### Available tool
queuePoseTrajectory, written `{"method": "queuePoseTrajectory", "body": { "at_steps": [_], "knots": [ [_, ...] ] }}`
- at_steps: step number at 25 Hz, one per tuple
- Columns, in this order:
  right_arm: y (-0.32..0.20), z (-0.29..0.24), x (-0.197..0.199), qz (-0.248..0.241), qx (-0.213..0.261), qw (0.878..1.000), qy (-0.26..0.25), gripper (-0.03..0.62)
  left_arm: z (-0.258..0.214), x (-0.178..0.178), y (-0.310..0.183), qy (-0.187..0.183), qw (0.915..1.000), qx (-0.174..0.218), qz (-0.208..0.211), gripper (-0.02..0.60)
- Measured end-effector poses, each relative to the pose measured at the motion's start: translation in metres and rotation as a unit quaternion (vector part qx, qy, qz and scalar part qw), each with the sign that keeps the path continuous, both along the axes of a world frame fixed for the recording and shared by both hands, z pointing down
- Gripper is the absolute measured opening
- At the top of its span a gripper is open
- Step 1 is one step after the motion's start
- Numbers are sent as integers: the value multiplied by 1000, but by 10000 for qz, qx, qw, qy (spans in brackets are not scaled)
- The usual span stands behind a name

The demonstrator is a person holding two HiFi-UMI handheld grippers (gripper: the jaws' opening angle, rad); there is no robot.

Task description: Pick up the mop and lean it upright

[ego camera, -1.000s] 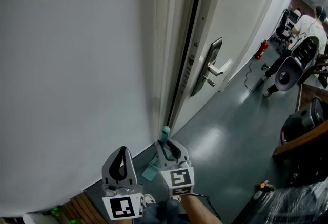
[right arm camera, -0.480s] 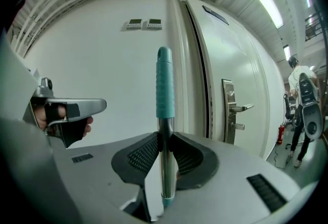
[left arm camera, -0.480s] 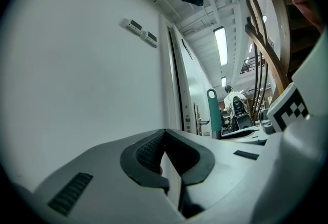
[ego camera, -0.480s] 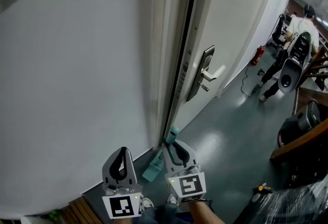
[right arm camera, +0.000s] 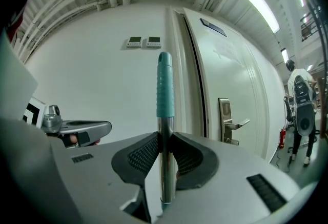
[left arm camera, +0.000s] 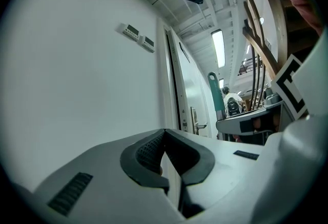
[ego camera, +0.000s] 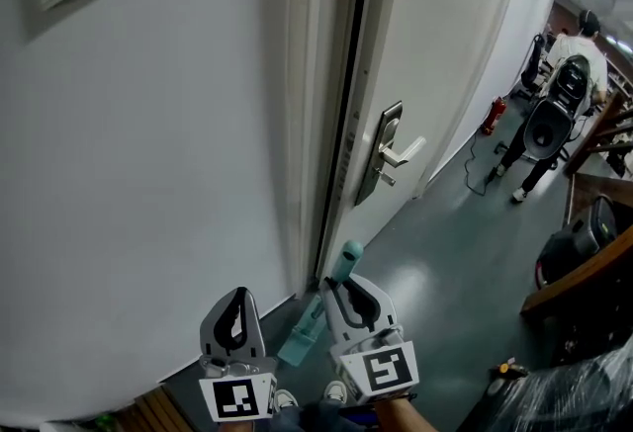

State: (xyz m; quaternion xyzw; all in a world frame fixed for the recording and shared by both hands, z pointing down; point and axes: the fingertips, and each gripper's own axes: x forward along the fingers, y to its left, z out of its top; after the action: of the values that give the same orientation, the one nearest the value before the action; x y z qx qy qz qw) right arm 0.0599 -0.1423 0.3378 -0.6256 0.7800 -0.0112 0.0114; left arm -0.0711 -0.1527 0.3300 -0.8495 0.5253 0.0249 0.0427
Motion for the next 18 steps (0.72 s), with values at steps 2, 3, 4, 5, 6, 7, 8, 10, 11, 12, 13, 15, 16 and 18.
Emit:
{"method": "queuePoseTrajectory", "body": {
  "at_steps": [2, 3, 4, 5, 6, 7, 8, 10, 11, 12, 13, 15, 16, 18],
  "knots": [
    [2, -5, 0, -26, 27, 10000, 16, 94, -1, 2, 1, 16, 10000, 4, 6, 12],
    [3, -7, 0, -37, 41, 10000, 22, 94, -2, 3, 2, -1, 10000, 16, 2, 12],
    [5, -8, 0, -47, 50, 10000, 26, 94, -2, 3, 3, -34, 10000, 35, -5, 12],
    [6, -9, 0, -56, 56, 10000, 31, 94, -3, 3, 4, -52, 10000, 45, -13, 12],
    [7, -11, 1, -63, 66, 10000, 38, 94, -3, 4, 5, -37, 10000, 35, -18, 12],
    [8, -12, 1, -66, 82, 9999, 45, 94, -3, 4, 6, -21, 10000, 29, -25, 12],
    [8, -14, 1, -67, 99, 9999, 47, 94, -4, 4, 7, -35, 10000, 46, -34, 12],
    [9, -15, 2, -61, 115, 9999, 43, 94, -6, 4, 7, -81, 9999, 88, -52, 12],
    [10, -16, 2, -61, 122, 9999, 45, 94, -7, 5, 7, -82, 9999, 84, -55, 12],
    [10, -16, 2, -63, 129, 9999, 49, 94, -6, 6, 8, -65, 10000, 57, -47, 12],
    [10, -16, 2, -65, 132, 9999, 54, 94, -4, 8, 8, -48, 10000, 19, -26, 12],
    [10, -16, 3, -67, 133, 9999, 61, 94, -1, 13, 10, -77, 10000, -39, 17, 12],
    [10, -15, 3, -67, 131, 9999, 62, 94, 0, 15, 10, -76, 9999, -62, 21, 12],
    [10, -15, 4, -73, 132, 9999, 57, 94, 0, 14, 10, -35, 10000, -66, -18, 12]
  ]
}}
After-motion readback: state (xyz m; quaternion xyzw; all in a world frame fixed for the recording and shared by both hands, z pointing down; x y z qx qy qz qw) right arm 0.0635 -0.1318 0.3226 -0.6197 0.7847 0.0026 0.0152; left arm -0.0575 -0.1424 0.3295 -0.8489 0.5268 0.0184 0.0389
